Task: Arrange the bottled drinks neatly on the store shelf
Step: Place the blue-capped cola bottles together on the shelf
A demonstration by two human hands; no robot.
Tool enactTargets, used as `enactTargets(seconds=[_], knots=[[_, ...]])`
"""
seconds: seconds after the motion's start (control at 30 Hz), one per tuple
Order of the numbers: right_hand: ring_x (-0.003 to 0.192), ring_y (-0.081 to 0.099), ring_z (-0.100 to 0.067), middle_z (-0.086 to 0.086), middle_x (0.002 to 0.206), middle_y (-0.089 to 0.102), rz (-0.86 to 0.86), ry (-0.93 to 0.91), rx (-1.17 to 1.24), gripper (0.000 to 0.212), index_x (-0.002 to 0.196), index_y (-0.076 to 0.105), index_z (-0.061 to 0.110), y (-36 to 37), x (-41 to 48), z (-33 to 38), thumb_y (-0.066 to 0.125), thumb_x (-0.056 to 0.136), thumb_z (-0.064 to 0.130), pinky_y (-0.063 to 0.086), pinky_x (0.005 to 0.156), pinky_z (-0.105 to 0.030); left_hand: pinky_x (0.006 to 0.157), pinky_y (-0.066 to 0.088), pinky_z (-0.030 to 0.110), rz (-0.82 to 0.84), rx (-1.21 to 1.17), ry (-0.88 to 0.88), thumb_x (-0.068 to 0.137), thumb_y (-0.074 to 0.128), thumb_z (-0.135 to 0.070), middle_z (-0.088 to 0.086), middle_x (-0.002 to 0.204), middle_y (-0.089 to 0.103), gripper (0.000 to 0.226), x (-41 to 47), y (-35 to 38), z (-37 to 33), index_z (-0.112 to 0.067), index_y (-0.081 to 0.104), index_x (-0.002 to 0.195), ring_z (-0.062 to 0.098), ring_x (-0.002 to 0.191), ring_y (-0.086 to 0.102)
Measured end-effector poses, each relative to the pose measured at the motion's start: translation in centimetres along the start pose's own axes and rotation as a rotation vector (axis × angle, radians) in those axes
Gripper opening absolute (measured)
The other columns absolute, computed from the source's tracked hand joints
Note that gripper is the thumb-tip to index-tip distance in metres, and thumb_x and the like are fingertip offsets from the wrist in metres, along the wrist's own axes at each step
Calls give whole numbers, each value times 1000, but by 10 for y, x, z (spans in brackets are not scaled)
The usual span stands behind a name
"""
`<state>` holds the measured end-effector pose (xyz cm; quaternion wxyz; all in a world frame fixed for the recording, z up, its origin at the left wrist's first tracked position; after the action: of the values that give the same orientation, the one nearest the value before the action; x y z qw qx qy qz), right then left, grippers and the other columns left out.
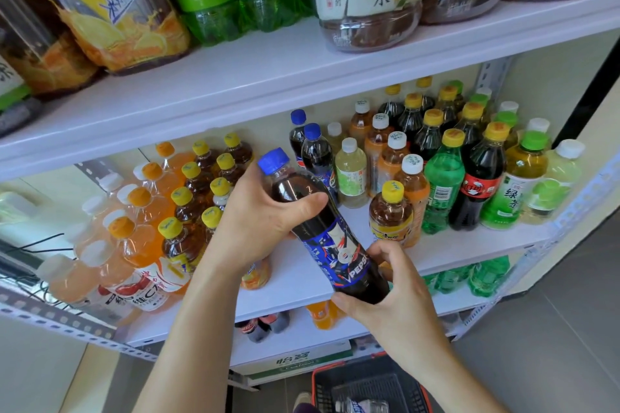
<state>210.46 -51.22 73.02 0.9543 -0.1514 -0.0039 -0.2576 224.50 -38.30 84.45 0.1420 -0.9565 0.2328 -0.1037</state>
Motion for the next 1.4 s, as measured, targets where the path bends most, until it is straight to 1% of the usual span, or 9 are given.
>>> enactTargets(seconds=[0.2, 0.43, 0.6, 0.73, 0.87, 1.0, 1.1, 1.23, 1.4], knots=[[98, 56, -12, 11, 111, 57, -16, -147, -320, 54, 121, 50, 30, -10, 11, 8, 80, 76, 29, 48, 73, -27, 72, 57, 32, -107, 168, 83, 56, 84, -52, -16, 91, 72, 52, 11, 4, -1, -36, 55, 96, 4, 84, 70], [101, 54, -33, -12, 116, 53, -239, -281, -543, 57, 127, 54, 9, -43, 25, 28, 79, 77, 10, 53, 77, -45, 61, 43, 10, -155, 459, 122, 61, 83, -48, -28, 83, 59, 59, 46, 26, 20, -37, 48, 107, 5, 82, 62], [109, 47, -32, -14, 124, 49, -214, -270, -675, 73, 140, 47, 14, -44, 47, 28, 78, 74, 11, 48, 89, -45, 77, 50, 29, -91, 516, 90, 66, 86, -37, -3, 109, 66, 64, 79, 54, 56, -25, 53, 120, 22, 98, 65], [109, 48, -30, -9, 124, 45, -122, -212, -766, 76, 147, 36, 24, -37, 62, 16, 74, 82, 21, 48, 88, -38, 76, 45, 29, -94, 524, 68, 70, 84, -31, 7, 116, 60, 64, 98, 69, 75, -17, 51, 122, 31, 101, 62], [96, 54, -30, -8, 119, 46, -142, -183, -762, 65, 142, 39, 29, -39, 69, 16, 72, 85, 33, 54, 67, -38, 82, 45, 35, -122, 557, 44, 70, 85, -32, 11, 126, 49, 72, 114, 68, 83, -12, 47, 128, 35, 106, 60], [91, 62, -33, -8, 117, 52, -166, -159, -786, 60, 133, 42, 25, -40, 78, 17, 73, 84, 38, 44, 59, -32, 84, 48, 42, -131, 611, 48, 71, 85, -31, 15, 128, 44, 78, 118, 66, 85, -6, 41, 130, 38, 106, 59], [86, 64, -32, -6, 115, 58, -172, -155, -819, 56, 131, 42, 22, -39, 84, 21, 68, 87, 46, 35, 56, -28, 82, 47, 41, -112, 620, 59, 73, 84, -29, 15, 128, 43, 75, 120, 69, 84, -4, 39, 128, 38, 108, 57], [94, 64, -32, -2, 124, 54, -118, -124, -878, 62, 142, 34, 30, -39, 95, 22, 60, 90, 51, 45, 61, -33, 81, 45, 38, -103, 624, 50, 72, 84, -29, 13, 127, 43, 75, 122, 68, 85, -6, 40, 128, 36, 109, 56], [98, 62, -30, 0, 118, 59, -88, -161, -869, 40, 131, 51, 24, -42, 102, 29, 56, 95, 42, 48, 65, -38, 92, 45, 40, -63, 553, -22, 70, 86, -38, 10, 124, 46, 81, 118, 59, 94, -14, 42, 134, 33, 115, 53]])
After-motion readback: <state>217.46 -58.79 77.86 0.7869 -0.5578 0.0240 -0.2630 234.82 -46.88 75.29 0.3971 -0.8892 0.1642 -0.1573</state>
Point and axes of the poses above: each hand's wrist, its own x-axis towards the middle knuckle, its own y-axis out of the palm, z = x × y, the point moved 10 cm from there along x, towards the middle knuckle
